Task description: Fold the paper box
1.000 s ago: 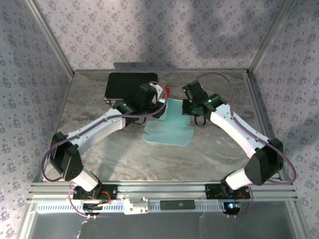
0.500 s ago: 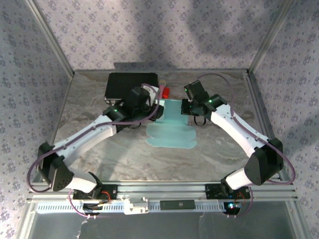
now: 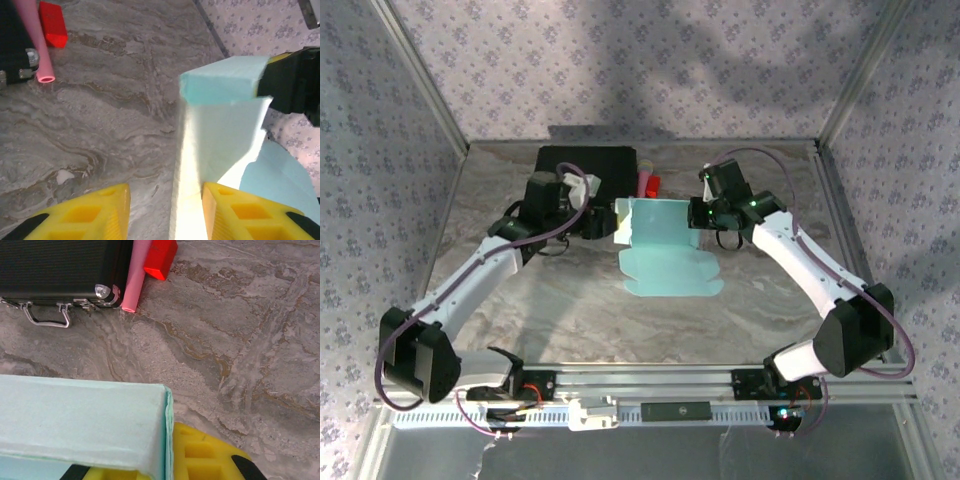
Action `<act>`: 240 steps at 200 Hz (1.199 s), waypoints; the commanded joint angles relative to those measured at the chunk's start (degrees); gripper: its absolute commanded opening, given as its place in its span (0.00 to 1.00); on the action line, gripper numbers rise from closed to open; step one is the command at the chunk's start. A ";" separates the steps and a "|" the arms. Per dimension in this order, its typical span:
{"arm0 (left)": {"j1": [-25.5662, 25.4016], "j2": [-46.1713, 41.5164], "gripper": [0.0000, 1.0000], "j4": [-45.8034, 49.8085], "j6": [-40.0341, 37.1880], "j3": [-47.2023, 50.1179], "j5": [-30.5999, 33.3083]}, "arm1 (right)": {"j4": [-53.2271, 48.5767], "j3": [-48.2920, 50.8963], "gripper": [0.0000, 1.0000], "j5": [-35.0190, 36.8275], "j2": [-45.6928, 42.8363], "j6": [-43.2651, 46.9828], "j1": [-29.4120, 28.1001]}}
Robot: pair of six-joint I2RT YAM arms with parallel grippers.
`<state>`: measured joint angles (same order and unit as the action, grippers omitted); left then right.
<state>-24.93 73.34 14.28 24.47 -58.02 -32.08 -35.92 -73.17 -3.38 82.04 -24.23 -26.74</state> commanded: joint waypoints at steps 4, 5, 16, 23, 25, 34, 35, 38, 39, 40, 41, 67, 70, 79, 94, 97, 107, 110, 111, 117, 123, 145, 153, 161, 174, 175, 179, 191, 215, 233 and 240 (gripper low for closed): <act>4.33 -1.39 0.42 -12.50 6.08 4.68 -11.06 | 1.21 -0.09 0.00 -4.22 -1.41 1.95 0.59; 4.35 -1.24 0.42 -12.50 6.19 4.76 -11.51 | 1.21 -0.11 0.00 -4.29 -1.38 2.02 0.62; 4.21 0.56 0.43 -15.92 7.50 5.40 -15.55 | 1.27 -0.22 0.00 -4.88 -1.11 2.32 0.62; 4.06 1.53 0.44 -17.97 8.30 5.74 -17.35 | 1.25 -0.34 0.00 -4.97 -0.95 2.42 0.57; 4.07 1.78 0.44 -18.46 8.49 5.79 -17.75 | 1.26 -0.32 0.00 -4.97 -0.86 2.43 0.56; 4.02 2.39 0.44 -20.42 9.19 6.24 -18.86 | 1.21 -0.35 0.00 -5.06 -0.72 2.52 0.48; 4.02 2.45 0.44 -20.65 9.28 6.29 -19.01 | 1.25 -0.29 0.00 -5.06 -0.69 2.52 0.47; 4.01 2.50 0.44 -21.32 9.54 6.50 -19.37 | 1.21 -0.25 0.00 -4.94 -0.61 2.52 0.53; 4.01 2.46 0.44 -21.54 9.59 6.51 -19.44 | 1.21 -0.28 0.00 -4.91 -0.55 2.52 0.54; 4.01 2.44 0.44 -21.73 9.61 6.60 -19.57 | 1.21 -0.25 0.00 -4.90 -0.56 2.52 0.55; 4.01 2.43 0.44 -21.88 9.75 6.65 -19.72 | 1.25 -0.24 0.00 -4.89 -0.52 2.52 0.50; 5.07 -0.49 0.45 -23.98 11.66 7.09 -19.74 | 1.21 0.19 0.00 -4.09 -0.29 3.11 0.68; 5.41 -1.00 0.46 -23.13 11.47 6.83 -19.43 | 1.18 0.22 0.00 -4.08 -0.29 3.20 0.72; 6.52 -2.66 0.46 -19.93 10.88 6.02 -18.48 | 1.21 0.30 0.00 -4.13 -0.26 3.38 1.12; 8.18 -5.41 0.48 -19.13 11.92 5.83 -18.64 | 1.21 0.25 0.00 -4.60 -0.39 3.81 1.72; 8.56 -5.75 0.48 -18.87 11.98 5.74 -18.76 | 1.21 0.25 0.00 -4.71 -0.48 3.90 1.91; 9.07 -6.45 0.49 -17.70 11.96 5.42 -19.46 | 1.23 0.22 0.00 -5.46 -0.60 4.17 2.44; 9.26 -6.41 0.49 -17.07 11.69 5.36 -19.58 | 1.21 0.15 0.00 -5.76 -0.69 4.26 2.62; 9.36 -6.39 0.49 -16.86 11.63 5.32 -19.63 | 1.25 0.14 0.00 -5.80 -0.67 4.31 2.68; 9.49 -6.10 0.49 -15.39 10.75 5.07 -19.54 | 1.24 0.04 0.00 -6.30 -0.83 4.49 2.95; 9.70 -5.65 0.49 -14.02 10.08 5.21 -19.45 | 1.26 -0.09 0.00 -6.73 -0.91 4.69 3.09; 11.32 -1.77 0.41 -18.16 12.78 8.35 -20.85 | 1.20 -0.05 0.00 -9.41 -2.04 5.31 3.58; 11.56 0.00 0.37 -22.32 14.84 9.40 -22.42 | 1.21 -0.20 0.00 -10.17 -2.15 5.49 3.62; 11.49 1.41 0.34 -26.21 16.64 10.04 -23.60 | 1.21 -0.25 0.00 -10.88 -2.18 5.60 3.69; 10.98 2.92 0.32 -33.56 20.22 10.95 -25.68 | 1.21 -0.14 0.00 -11.39 -2.15 5.76 3.56; 10.92 3.02 0.32 -34.12 20.51 10.97 -25.85 | 1.21 -0.18 0.00 -11.43 -2.19 5.77 3.64; 10.75 3.38 0.32 -36.01 21.47 11.00 -26.37 | 1.27 -0.20 0.00 -11.44 -2.13 5.75 3.63; 9.66 4.04 0.31 -38.32 22.54 10.34 -27.68 | 1.21 -0.03 0.00 -11.25 -2.00 5.64 3.55; 6.47 3.49 0.31 -36.23 20.84 8.46 -28.39 | 1.23 0.39 0.00 -10.87 -1.65 5.49 3.57; 4.79 2.07 0.30 -35.33 20.56 8.30 -27.82 | 2.92 0.65 0.00 -10.16 -1.45 5.24 3.63; 4.38 1.45 0.30 -34.43 20.04 8.35 -27.46 | 3.03 0.64 0.00 -9.93 -1.28 5.08 3.71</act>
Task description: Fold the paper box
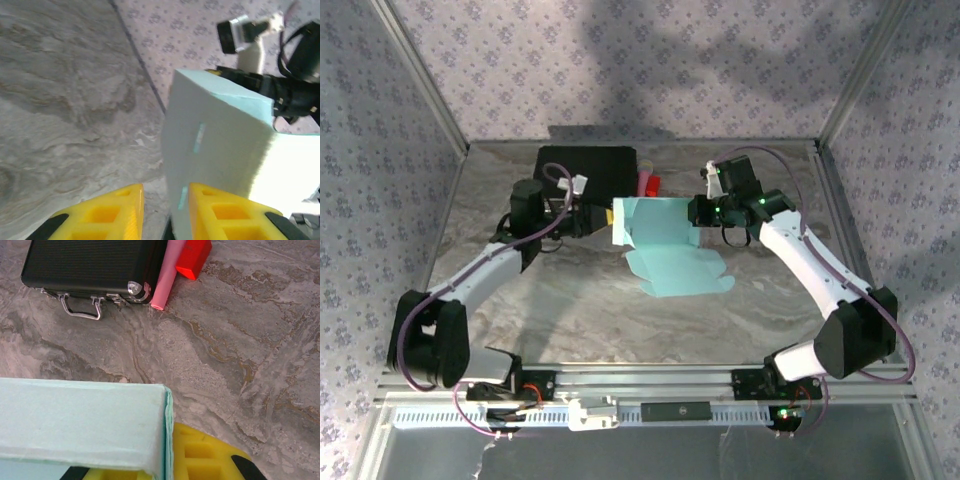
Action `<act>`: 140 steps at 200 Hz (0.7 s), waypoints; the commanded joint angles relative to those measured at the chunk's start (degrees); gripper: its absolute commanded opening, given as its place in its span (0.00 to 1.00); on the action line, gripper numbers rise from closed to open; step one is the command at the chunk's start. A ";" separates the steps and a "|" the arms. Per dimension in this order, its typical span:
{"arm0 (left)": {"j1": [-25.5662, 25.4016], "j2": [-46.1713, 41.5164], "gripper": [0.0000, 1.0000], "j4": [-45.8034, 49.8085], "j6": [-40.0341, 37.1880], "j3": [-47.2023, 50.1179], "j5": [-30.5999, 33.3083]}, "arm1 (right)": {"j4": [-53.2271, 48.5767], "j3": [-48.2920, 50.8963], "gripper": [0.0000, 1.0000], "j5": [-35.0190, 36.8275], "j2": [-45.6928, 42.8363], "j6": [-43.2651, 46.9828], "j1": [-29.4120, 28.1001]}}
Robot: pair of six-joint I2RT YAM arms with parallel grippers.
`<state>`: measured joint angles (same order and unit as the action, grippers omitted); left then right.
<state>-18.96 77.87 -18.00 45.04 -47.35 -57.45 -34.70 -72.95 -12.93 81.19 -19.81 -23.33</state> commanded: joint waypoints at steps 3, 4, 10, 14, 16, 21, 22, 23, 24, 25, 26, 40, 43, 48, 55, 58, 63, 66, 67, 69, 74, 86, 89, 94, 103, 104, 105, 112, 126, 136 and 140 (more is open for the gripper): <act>-1.64 -3.38 0.30 -1.83 -0.60 -2.18 -1.98 | 1.82 0.38 0.00 -0.20 -0.34 0.59 0.35; -1.71 -3.44 0.30 -1.80 -0.63 -2.15 -1.88 | 1.83 0.37 0.00 -0.19 -0.33 0.58 0.37; -1.91 -3.95 0.30 -1.70 -0.62 -1.82 -1.58 | 1.91 0.35 0.00 -0.17 -0.12 0.57 0.39; -1.95 -4.28 0.30 -1.75 -0.49 -1.50 -1.39 | 1.99 0.35 0.00 -0.13 -0.10 0.52 0.43; -1.96 -4.47 0.30 -1.73 -0.50 -1.44 -1.29 | 2.04 0.35 0.00 -0.16 -0.03 0.49 0.40; -2.04 -4.91 0.30 -1.63 -0.35 -1.15 -1.05 | 2.17 0.30 0.00 -0.12 0.03 0.41 0.42; -2.09 -5.00 0.30 -1.57 -0.37 -1.07 -0.98 | 2.17 0.28 0.00 -0.14 0.07 0.40 0.40; -2.07 -5.09 0.30 -1.63 -0.33 -1.03 -0.90 | 2.13 0.23 0.00 -0.16 0.09 0.40 0.40; -2.06 -5.18 0.30 -1.66 -0.32 -0.96 -0.90 | 2.15 0.20 0.00 -0.16 0.10 0.39 0.40; -2.05 -5.27 0.30 -1.67 -0.26 -0.89 -0.82 | 2.17 0.19 0.00 -0.16 0.06 0.39 0.39; -2.05 -5.36 0.30 -1.64 -0.24 -0.85 -0.78 | 2.17 0.18 0.00 -0.17 0.17 0.35 0.39; -2.13 -6.43 0.32 -1.44 0.05 -0.49 -0.10 | 2.20 -0.04 0.00 -0.17 0.45 0.30 0.32; -2.21 -6.63 0.32 -1.26 0.05 -0.47 0.03 | 2.26 -0.01 0.00 -0.10 0.52 0.29 0.31; -2.29 -6.90 0.33 -0.96 0.00 -0.55 0.24 | 2.27 -0.15 0.00 0.01 0.47 0.20 0.24; -2.52 -7.18 0.35 -0.54 -0.15 -0.76 0.52 | 2.26 -0.09 0.00 0.09 0.59 0.20 0.23; -2.70 -7.24 0.35 -0.27 -0.20 -0.89 0.62 | 2.27 -0.17 0.00 0.10 0.56 0.21 0.17; -3.03 -7.16 0.36 0.32 -0.51 -1.18 0.88 | 2.27 -0.23 0.00 0.26 0.61 0.13 0.09; -3.31 -7.12 0.36 0.66 -0.78 -1.53 1.00 | 2.27 -0.21 0.00 0.28 0.62 0.13 0.05; -3.43 -7.07 0.36 0.80 -0.89 -1.65 1.05 | 2.27 -0.24 0.00 0.32 0.63 0.13 0.09; -3.62 -6.99 0.36 1.11 -1.06 -1.83 1.14 | 2.22 -0.19 0.00 0.37 0.57 0.13 0.05; -4.18 -6.73 0.37 2.08 -1.80 -2.41 1.26 | 2.25 -0.18 0.00 0.37 0.61 0.04 -0.04; -5.71 -6.03 0.37 5.45 -3.84 -3.86 2.09 | 2.18 -0.33 0.00 0.37 0.52 0.04 -0.16; -5.93 -5.84 0.37 6.18 -4.38 -4.15 2.30 | 2.18 -0.27 0.00 0.44 0.54 0.04 -0.20; -6.08 -5.56 0.37 6.79 -4.82 -4.36 2.58 | 2.18 -0.31 0.00 0.45 0.51 0.02 -0.29; -6.16 -5.13 0.37 6.28 -4.53 -4.48 2.78 | 2.18 -0.28 0.00 0.45 0.51 0.04 -0.40; -6.17 -5.07 0.37 6.16 -4.48 -4.49 2.78 | 2.18 -0.27 0.00 0.45 0.49 0.04 -0.40; -6.17 -5.03 0.37 6.06 -4.41 -4.50 2.74 | 2.18 -0.27 0.00 0.49 0.48 0.04 -0.44; -6.15 -4.93 0.37 5.44 -4.00 -4.50 2.86 | 2.18 -0.31 0.00 0.66 0.52 -0.05 -0.53; -6.64 -5.17 0.37 4.69 -3.43 -4.82 3.37 | 1.96 -0.28 0.00 1.19 0.80 -0.05 -0.74; -7.32 -5.44 0.38 5.44 -3.74 -5.54 4.08 | 1.91 -0.27 0.00 1.65 1.03 -0.05 -0.79; -7.67 -5.44 0.39 6.30 -4.27 -5.97 4.42 | 1.91 -0.28 0.00 1.81 1.07 -0.12 -0.88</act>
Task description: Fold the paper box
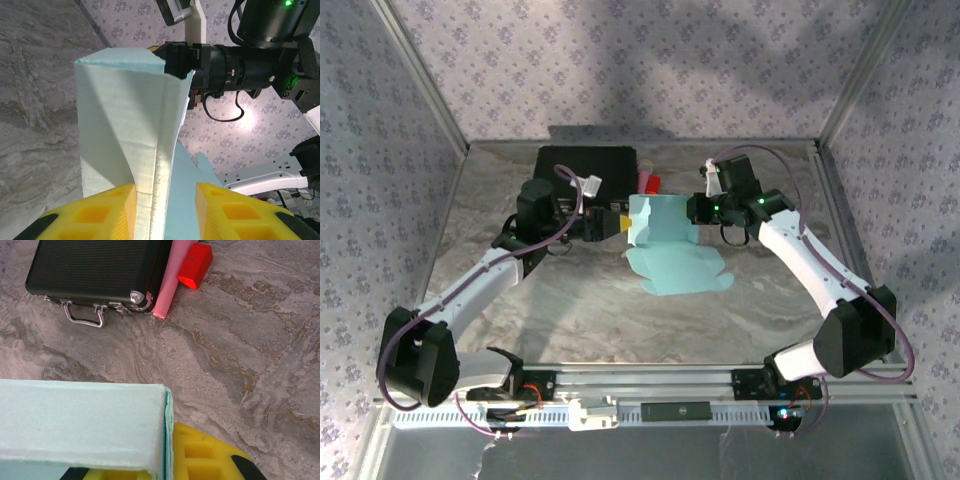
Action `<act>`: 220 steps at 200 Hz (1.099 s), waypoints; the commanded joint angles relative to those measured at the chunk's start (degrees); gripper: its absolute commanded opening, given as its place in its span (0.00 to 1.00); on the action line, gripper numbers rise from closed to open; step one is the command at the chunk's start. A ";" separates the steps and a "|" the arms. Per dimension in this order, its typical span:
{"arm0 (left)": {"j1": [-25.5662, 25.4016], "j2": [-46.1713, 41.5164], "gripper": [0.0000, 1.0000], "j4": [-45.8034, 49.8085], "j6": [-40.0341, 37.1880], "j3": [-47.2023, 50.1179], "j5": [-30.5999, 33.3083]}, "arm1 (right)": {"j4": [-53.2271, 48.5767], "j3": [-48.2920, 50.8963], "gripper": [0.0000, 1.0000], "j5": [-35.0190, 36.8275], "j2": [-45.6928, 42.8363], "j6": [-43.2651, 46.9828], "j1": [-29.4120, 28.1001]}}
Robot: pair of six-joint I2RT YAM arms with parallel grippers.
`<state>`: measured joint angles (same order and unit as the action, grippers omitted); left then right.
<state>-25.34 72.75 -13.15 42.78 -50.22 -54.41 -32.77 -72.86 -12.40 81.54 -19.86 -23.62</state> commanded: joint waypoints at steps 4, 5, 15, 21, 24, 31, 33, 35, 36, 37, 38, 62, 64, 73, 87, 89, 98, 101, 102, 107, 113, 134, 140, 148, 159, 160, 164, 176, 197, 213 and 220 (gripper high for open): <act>-1.62 -0.33 0.39 2.67 -2.55 -3.68 1.89 | -0.01 -0.39 0.00 1.41 0.85 -0.16 -0.57; -1.72 -0.33 0.39 3.03 -2.80 -3.76 2.05 | -0.01 -0.37 0.00 1.46 0.83 -0.17 -0.61; -2.68 -0.13 0.40 7.34 -5.52 -5.44 3.58 | -0.01 -0.49 0.00 1.86 1.04 -0.51 -0.74; -3.16 0.15 0.40 9.85 -6.99 -6.17 4.71 | -0.01 -0.52 0.00 2.02 1.00 -0.68 -0.89; -3.37 0.24 0.40 10.99 -7.66 -6.53 5.35 | -0.01 -0.59 0.00 2.09 0.97 -0.77 -0.91; -3.70 0.37 0.40 13.22 -9.07 -7.13 6.91 | -0.18 -0.80 0.00 2.44 0.92 -0.96 -1.28; -3.80 0.42 0.40 13.76 -9.40 -7.23 7.29 | -0.25 -0.90 0.00 2.51 0.91 -0.97 -1.33; -3.94 0.52 0.40 14.18 -9.63 -7.32 7.52 | -0.31 -0.97 0.00 2.64 0.90 -1.02 -1.38; -3.98 0.53 0.40 14.28 -9.68 -7.38 7.59 | -0.34 -0.97 0.00 2.69 0.90 -1.04 -1.41; -3.95 0.59 0.40 14.46 -9.89 -7.41 7.75 | -0.35 -0.97 0.00 2.71 0.90 -1.05 -1.46; -4.03 0.61 0.40 14.64 -10.03 -7.43 7.97 | -0.35 -0.97 0.00 2.72 0.90 -1.10 -1.49; -4.75 1.05 0.39 18.49 -12.16 -8.68 12.02 | -0.71 -1.69 0.00 3.55 0.91 -1.71 -2.42; -4.86 1.14 0.38 18.77 -12.37 -8.76 12.65 | -0.71 -1.81 0.00 3.60 0.84 -1.75 -2.49; -5.06 1.20 0.38 20.31 -13.33 -9.10 14.24 | -0.80 -2.03 0.00 3.70 0.83 -2.02 -2.73; -5.60 1.09 0.38 22.28 -14.57 -9.78 17.11 | -1.13 -2.33 0.00 4.05 0.84 -2.20 -3.27; -5.77 1.08 0.38 22.55 -14.77 -9.89 17.60 | -1.15 -2.36 0.00 4.05 0.87 -2.20 -3.36; -6.23 1.01 0.38 24.47 -15.88 -10.53 19.67 | -1.16 -2.54 0.00 4.25 0.77 -2.29 -3.67; -6.44 1.06 0.38 24.97 -16.13 -10.78 20.34 | -1.15 -2.63 0.00 4.31 0.79 -2.29 -3.80; -6.50 1.07 0.38 25.12 -16.27 -10.82 20.59 | -1.20 -2.63 0.00 4.31 0.76 -2.29 -3.89; -6.78 1.12 0.37 25.90 -16.74 -11.07 21.60 | -1.24 -2.69 0.00 4.38 0.81 -2.29 -4.01; -7.24 1.12 0.36 26.85 -17.44 -11.42 23.03 | -1.22 -2.70 0.00 4.49 0.81 -2.38 -4.28; -8.89 1.26 0.35 29.40 -19.53 -12.38 26.97 | -1.29 -2.99 0.00 4.84 0.75 -2.47 -4.68; -9.25 1.34 0.34 29.69 -19.75 -12.57 27.50 | -1.33 -2.96 0.00 4.98 0.76 -2.47 -4.77; -9.83 1.42 0.32 30.27 -20.05 -12.84 28.89 | -1.33 -3.00 0.00 5.17 0.75 -2.54 -4.81; -10.95 1.73 0.29 32.22 -21.04 -13.87 31.91 | -1.35 -3.09 0.00 5.47 0.77 -2.64 -4.91; -11.04 1.71 0.29 32.39 -21.10 -13.95 32.18 | -1.38 -3.08 0.00 5.46 0.75 -2.69 -4.93; -11.45 1.86 0.28 33.02 -21.39 -14.37 33.23 | -1.41 -3.13 0.00 5.59 0.75 -2.73 -5.02; -12.70 2.10 0.26 34.85 -22.01 -15.43 36.41 | -1.41 -3.39 0.00 5.89 0.77 -2.94 -5.14; -15.22 2.20 0.26 36.88 -23.08 -16.85 42.04 | -1.41 -3.75 0.00 6.48 0.75 -3.34 -5.52; -16.78 2.77 0.24 37.96 -23.70 -17.86 45.34 | -1.41 -3.82 0.00 6.73 0.82 -3.67 -5.86; -17.35 3.16 0.23 38.27 -23.84 -18.22 46.17 | -1.41 -3.88 0.00 6.91 0.84 -3.77 -6.00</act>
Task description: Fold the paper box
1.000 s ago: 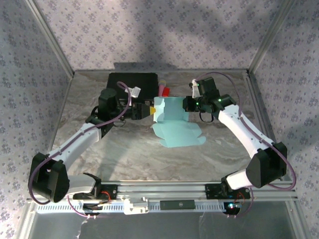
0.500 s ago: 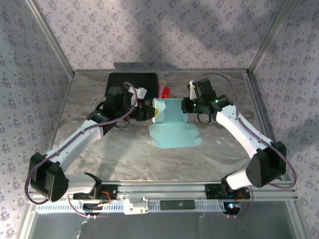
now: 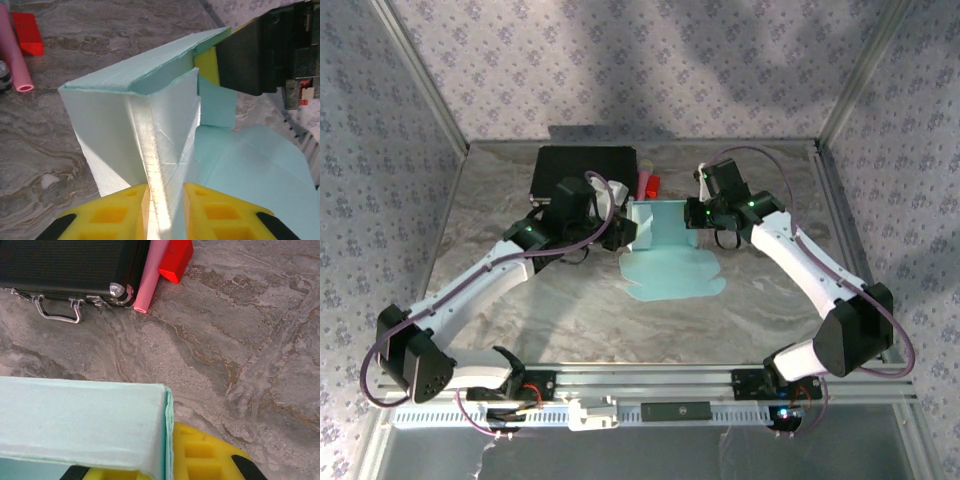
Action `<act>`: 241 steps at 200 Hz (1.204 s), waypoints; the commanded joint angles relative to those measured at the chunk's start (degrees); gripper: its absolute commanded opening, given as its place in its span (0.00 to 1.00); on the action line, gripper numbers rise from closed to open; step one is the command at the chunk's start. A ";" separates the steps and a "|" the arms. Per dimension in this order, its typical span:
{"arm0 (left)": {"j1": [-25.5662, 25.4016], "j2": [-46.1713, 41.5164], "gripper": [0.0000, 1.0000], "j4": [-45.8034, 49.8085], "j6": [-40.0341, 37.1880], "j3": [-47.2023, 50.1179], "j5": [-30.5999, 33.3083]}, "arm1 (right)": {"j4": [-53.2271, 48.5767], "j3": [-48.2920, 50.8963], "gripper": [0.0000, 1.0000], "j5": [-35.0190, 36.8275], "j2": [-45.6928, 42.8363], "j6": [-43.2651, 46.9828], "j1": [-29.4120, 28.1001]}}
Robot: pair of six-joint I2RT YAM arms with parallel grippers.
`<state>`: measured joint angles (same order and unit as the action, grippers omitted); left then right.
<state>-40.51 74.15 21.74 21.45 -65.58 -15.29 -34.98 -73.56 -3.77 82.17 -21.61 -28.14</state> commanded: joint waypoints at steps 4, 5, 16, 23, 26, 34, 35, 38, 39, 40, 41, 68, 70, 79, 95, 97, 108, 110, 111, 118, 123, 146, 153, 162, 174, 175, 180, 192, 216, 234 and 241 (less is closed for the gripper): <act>-2.49 2.00 0.22 3.60 -2.62 -3.19 7.46 | 0.79 -3.15 0.00 -1.66 0.32 -2.01 -1.61; -2.52 2.07 0.22 3.63 -2.68 -3.26 7.55 | 0.79 -3.16 0.00 -1.63 0.30 -2.07 -1.63; -3.45 2.72 0.20 4.12 -2.92 -3.97 9.28 | 0.81 -3.17 0.00 -1.45 0.30 -2.17 -1.87; -4.05 3.16 0.19 4.33 -3.08 -4.45 10.04 | 0.79 -3.17 0.00 -1.26 0.25 -2.21 -1.99; -4.31 3.27 0.19 4.42 -3.08 -4.62 10.45 | 0.79 -3.19 0.00 -1.18 0.28 -2.29 -2.07; -4.86 3.59 0.18 4.62 -3.15 -4.97 11.62 | 0.80 -3.27 0.00 -1.13 0.18 -2.30 -2.18; -4.94 3.66 0.18 4.71 -3.16 -4.98 11.79 | 0.79 -3.31 0.00 -1.14 0.18 -2.30 -2.22; -5.07 3.77 0.17 4.73 -3.17 -5.23 12.07 | 0.84 -3.24 0.00 -1.11 0.25 -2.29 -2.26; -5.13 3.83 0.17 4.72 -3.17 -5.29 12.14 | 0.81 -3.21 0.00 -1.04 0.22 -2.30 -2.27; -5.21 3.87 0.17 4.72 -3.21 -5.32 12.18 | 0.85 -3.23 0.00 -1.01 0.15 -2.34 -2.31; -5.24 3.88 0.17 4.81 -3.24 -5.33 12.28 | 0.82 -3.24 0.00 -0.99 0.17 -2.37 -2.29; -7.06 5.38 0.15 6.59 -3.43 -7.26 15.91 | -0.81 -3.50 0.00 0.23 0.13 -3.41 -2.99; -7.22 5.52 0.15 6.68 -3.43 -7.39 16.17 | -0.86 -3.56 0.00 0.36 0.10 -3.57 -3.04; -7.93 5.89 0.18 7.06 -3.60 -7.78 17.57 | -1.05 -3.56 0.00 0.69 0.12 -3.77 -3.28; -8.51 6.44 0.19 7.35 -3.48 -8.15 18.94 | -1.12 -3.69 0.00 1.17 0.07 -4.14 -3.87; -8.57 6.49 0.19 7.42 -3.40 -8.27 19.23 | -1.14 -3.63 0.00 1.23 0.02 -4.21 -3.92; -8.77 6.78 0.18 7.67 -3.20 -8.45 20.79 | -1.26 -3.61 0.00 1.75 0.01 -4.62 -4.42; -8.79 6.84 0.18 7.76 -3.18 -8.54 21.10 | -1.30 -3.61 0.00 1.84 -0.04 -4.70 -4.57; -8.79 6.91 0.17 7.78 -3.17 -8.57 21.27 | -1.31 -3.65 0.00 1.88 -0.01 -4.78 -4.56; -9.04 7.17 0.16 8.26 -3.25 -8.91 22.37 | -1.31 -3.63 0.00 2.24 -0.08 -5.14 -4.86; -9.35 7.40 0.15 8.49 -3.42 -9.18 23.41 | -1.47 -3.69 0.00 2.67 -0.07 -5.51 -5.05; -10.53 8.59 0.17 9.61 -3.93 -9.91 27.00 | -2.22 -4.18 0.00 3.68 0.16 -6.90 -6.08; -11.02 8.92 0.19 9.58 -4.20 -9.98 28.13 | -2.39 -4.22 0.00 3.77 0.21 -7.21 -6.37; -11.33 9.21 0.20 9.48 -4.38 -9.96 28.63 | -2.46 -4.31 0.00 4.27 0.33 -7.54 -6.73; -11.37 9.54 0.19 9.20 -4.43 -9.91 28.73 | -2.31 -4.31 0.00 3.99 0.50 -7.74 -7.03; -11.35 9.57 0.19 9.20 -4.42 -9.87 28.82 | -2.30 -4.31 0.00 3.97 0.52 -7.74 -7.07; -11.34 9.69 0.20 8.97 -4.49 -9.82 28.91 | -2.32 -4.37 0.00 3.91 0.60 -7.79 -7.16; -11.35 9.94 0.19 8.68 -4.49 -9.78 29.48 | -2.24 -4.33 0.00 3.85 0.67 -8.06 -7.32; -12.01 10.28 0.18 8.71 -4.58 -10.11 31.59 | -2.11 -4.32 0.00 3.59 0.58 -8.53 -7.37; -13.71 10.90 0.17 9.17 -4.90 -10.95 35.07 | -2.14 -4.31 0.00 3.70 0.58 -9.04 -7.38; -14.54 11.15 0.17 9.28 -4.90 -11.26 36.73 | -2.22 -4.36 0.00 3.85 0.61 -9.31 -7.31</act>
<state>-52.01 83.37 32.93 17.85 -73.71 18.35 -39.29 -74.83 5.85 82.94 -28.75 -33.45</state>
